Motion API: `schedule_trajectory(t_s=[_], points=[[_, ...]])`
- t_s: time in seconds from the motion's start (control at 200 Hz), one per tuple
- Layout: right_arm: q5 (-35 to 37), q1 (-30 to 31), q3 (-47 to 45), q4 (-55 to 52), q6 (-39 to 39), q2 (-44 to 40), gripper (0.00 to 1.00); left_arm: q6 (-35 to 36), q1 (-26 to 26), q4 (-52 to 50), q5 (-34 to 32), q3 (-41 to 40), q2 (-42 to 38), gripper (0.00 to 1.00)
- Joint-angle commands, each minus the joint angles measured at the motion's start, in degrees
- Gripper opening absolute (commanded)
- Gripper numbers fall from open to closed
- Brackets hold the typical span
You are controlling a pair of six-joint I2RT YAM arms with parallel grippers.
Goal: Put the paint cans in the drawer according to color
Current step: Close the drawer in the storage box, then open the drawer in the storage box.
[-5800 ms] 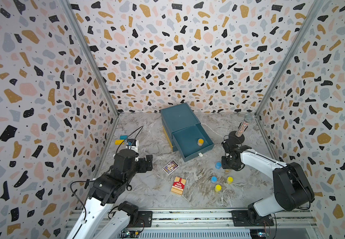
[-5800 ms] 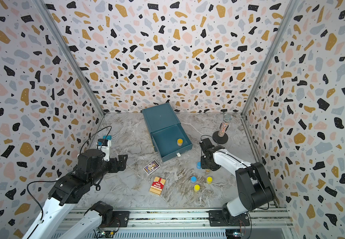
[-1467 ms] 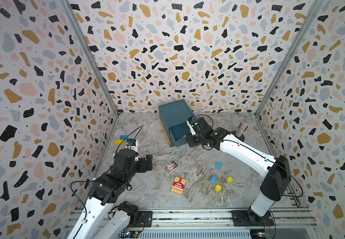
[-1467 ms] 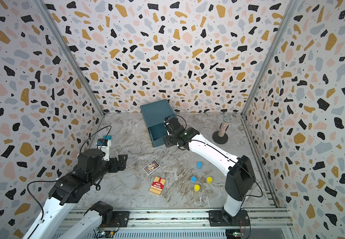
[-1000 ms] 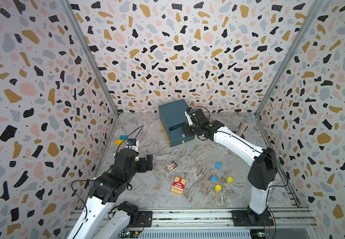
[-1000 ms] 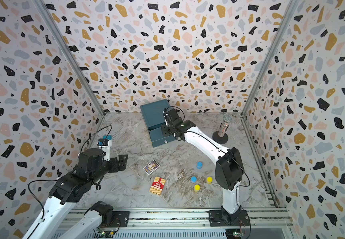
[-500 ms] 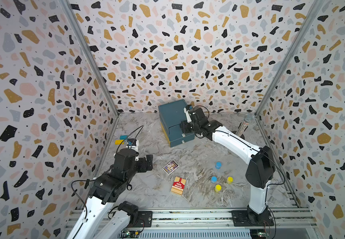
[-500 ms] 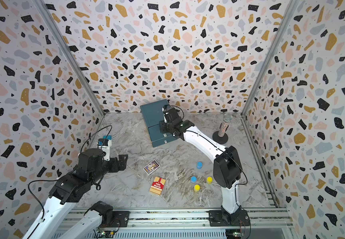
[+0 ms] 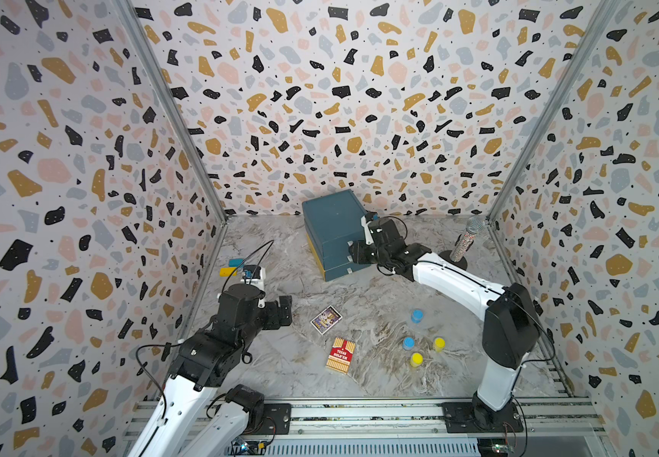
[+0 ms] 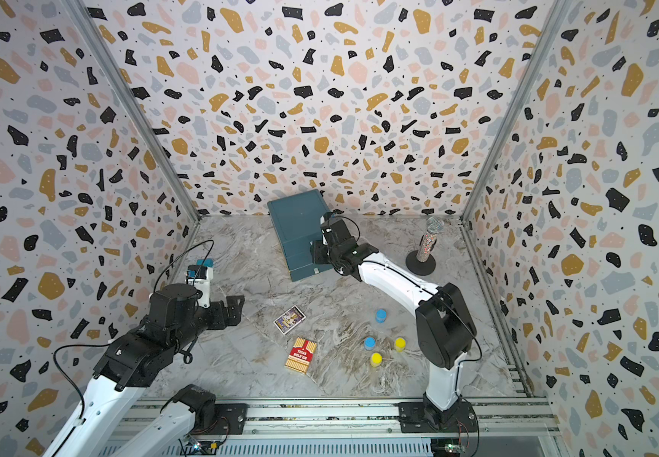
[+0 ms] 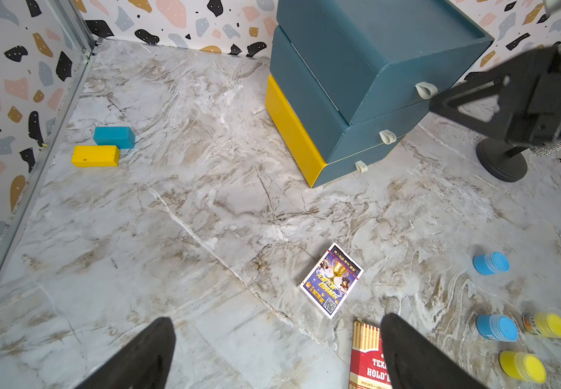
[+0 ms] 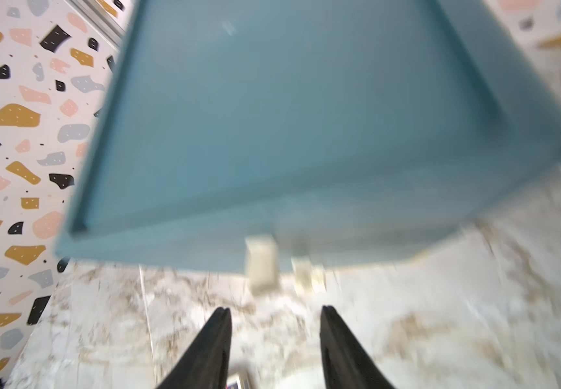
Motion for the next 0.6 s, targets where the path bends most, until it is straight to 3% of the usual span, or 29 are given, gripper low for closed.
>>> schedule_trajectory(t_s=[0.0,0.13,0.285,0.416,0.596], points=[[-4.66,-2.93,-10.13,13.3,12.12,-6.25,0.45,0.36,0.27,2.1,0.3,-0.33,-0.31,0.98],[-10.35,-5.44,-21.38,32.88,25.36,-4.26,0.44,0.37,0.25,2.11,0.39,-0.37,-0.24,0.98],[-11.55,-5.45,-23.64,46.66,35.13,0.86,0.43,0.32,0.27,2.11,0.26,-0.51,-0.47,0.98],[-11.47,-5.37,-22.83,51.79,40.37,4.82,0.43,0.38,0.22,2.16,0.35,-0.46,-0.25,0.98],[-10.84,-4.24,-20.1,50.36,41.11,6.94,0.44,0.38,0.27,2.11,0.41,-0.36,-0.2,0.98]])
